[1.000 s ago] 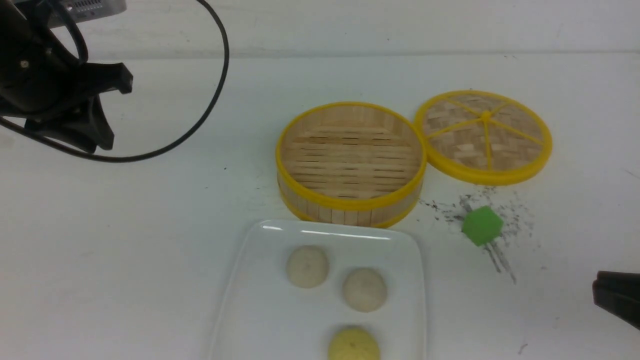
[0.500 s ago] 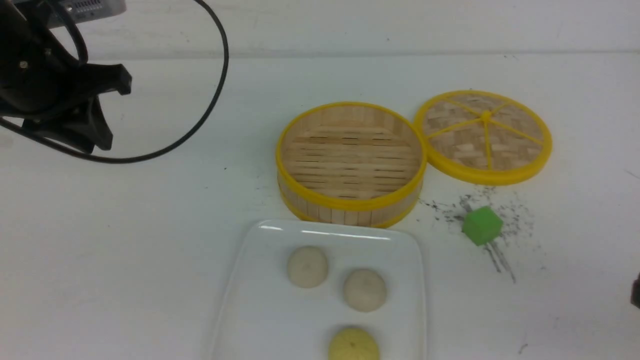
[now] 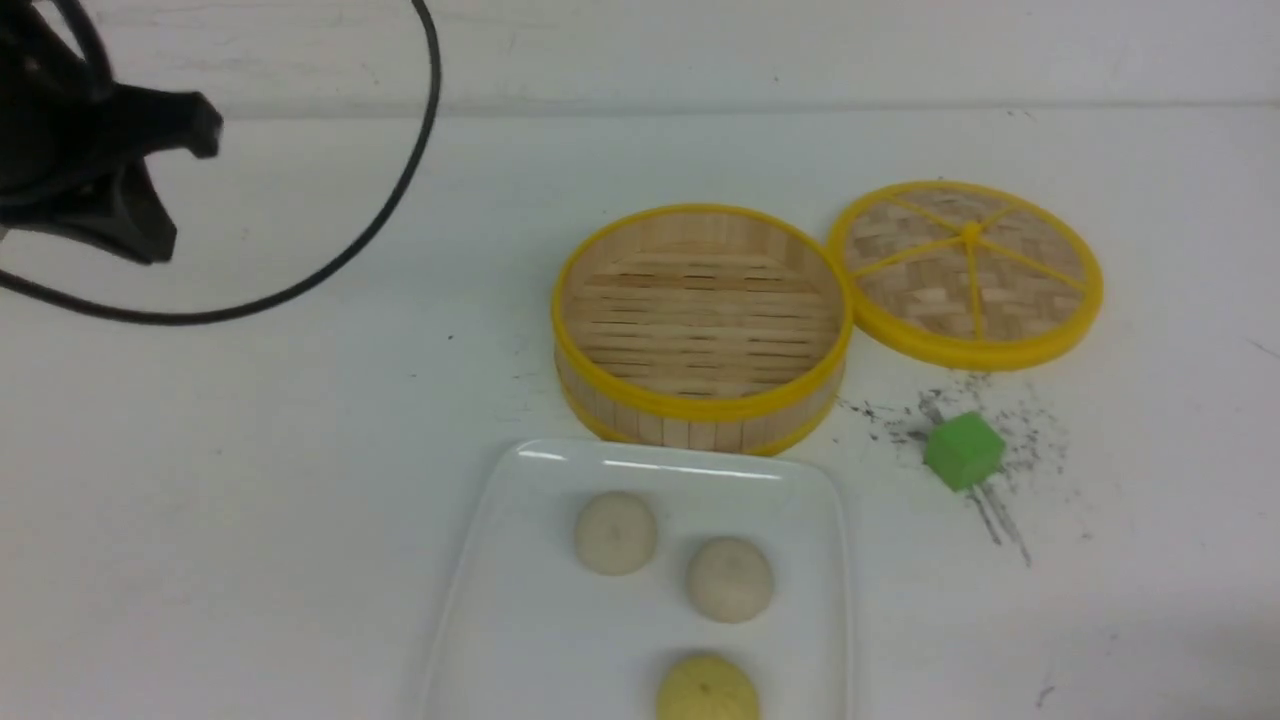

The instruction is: Put the steamed buns into the plate on the white tablecloth.

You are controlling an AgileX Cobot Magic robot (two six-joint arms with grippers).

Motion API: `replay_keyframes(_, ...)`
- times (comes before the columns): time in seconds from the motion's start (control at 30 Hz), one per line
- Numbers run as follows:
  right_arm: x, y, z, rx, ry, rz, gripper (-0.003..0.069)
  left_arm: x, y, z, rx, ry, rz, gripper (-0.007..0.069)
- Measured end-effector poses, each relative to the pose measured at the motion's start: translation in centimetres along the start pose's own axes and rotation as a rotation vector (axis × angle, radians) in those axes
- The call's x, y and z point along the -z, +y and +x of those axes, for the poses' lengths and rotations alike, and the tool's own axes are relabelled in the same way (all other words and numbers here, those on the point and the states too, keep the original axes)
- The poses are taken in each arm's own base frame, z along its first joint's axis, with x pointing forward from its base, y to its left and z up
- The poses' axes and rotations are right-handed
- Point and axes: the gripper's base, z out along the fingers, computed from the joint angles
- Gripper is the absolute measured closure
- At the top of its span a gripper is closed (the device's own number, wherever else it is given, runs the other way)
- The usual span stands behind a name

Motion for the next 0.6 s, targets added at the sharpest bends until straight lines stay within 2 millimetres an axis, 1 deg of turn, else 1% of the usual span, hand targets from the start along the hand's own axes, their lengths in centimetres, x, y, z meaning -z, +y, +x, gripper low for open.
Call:
replay_keyframes(0.1,0.0,0.0,0.0,-0.001,0.0,0.002,0.0645,3.4,-0.2,0.9,-0.014,-0.086,-0.014,0.0622)
replay_keyframes(0.13,0.0,0.0,0.0,-0.001,0.0,0.002,0.0645,4.9,-0.3,1.5,-0.021,-0.125,-0.024,0.0622)
replay_keyframes(0.17,0.0,0.0,0.0,-0.001,0.0,0.002,0.0644,5.9,-0.3,2.0,-0.025,-0.151,-0.031,0.0622)
replay_keyframes(0.23,0.0,0.0,0.0,-0.001,0.0,0.002,0.0643,8.1,-0.4,3.4,-0.032,-0.206,-0.039,0.0622)
replay_keyframes(0.33,0.0,0.0,0.0,-0.001,0.0,0.002,0.0638,10.3,-0.5,6.2,-0.037,-0.255,-0.046,0.0622)
replay_keyframes(0.37,0.0,0.0,0.0,-0.001,0.0,0.002,0.0636,10.7,-0.6,7.0,-0.038,-0.262,-0.046,0.0622)
replay_keyframes(0.4,0.0,0.0,0.0,-0.001,0.0,0.002,0.0635,10.6,-0.5,7.3,-0.037,-0.256,-0.046,0.0622)
replay_keyframes(0.43,0.0,0.0,0.0,-0.001,0.0,0.002,0.0633,11.2,-0.6,9.4,-0.039,-0.27,-0.047,0.0622)
replay_keyframes(0.53,0.0,0.0,0.0,-0.01,-0.001,0.003,0.0631,11.3,-0.5,12.1,-0.039,-0.269,-0.047,0.0622)
replay_keyframes(0.6,0.0,0.0,0.0,-0.04,-0.004,0.003,0.0629,11.2,-0.5,14.4,-0.039,-0.269,-0.048,0.0622)
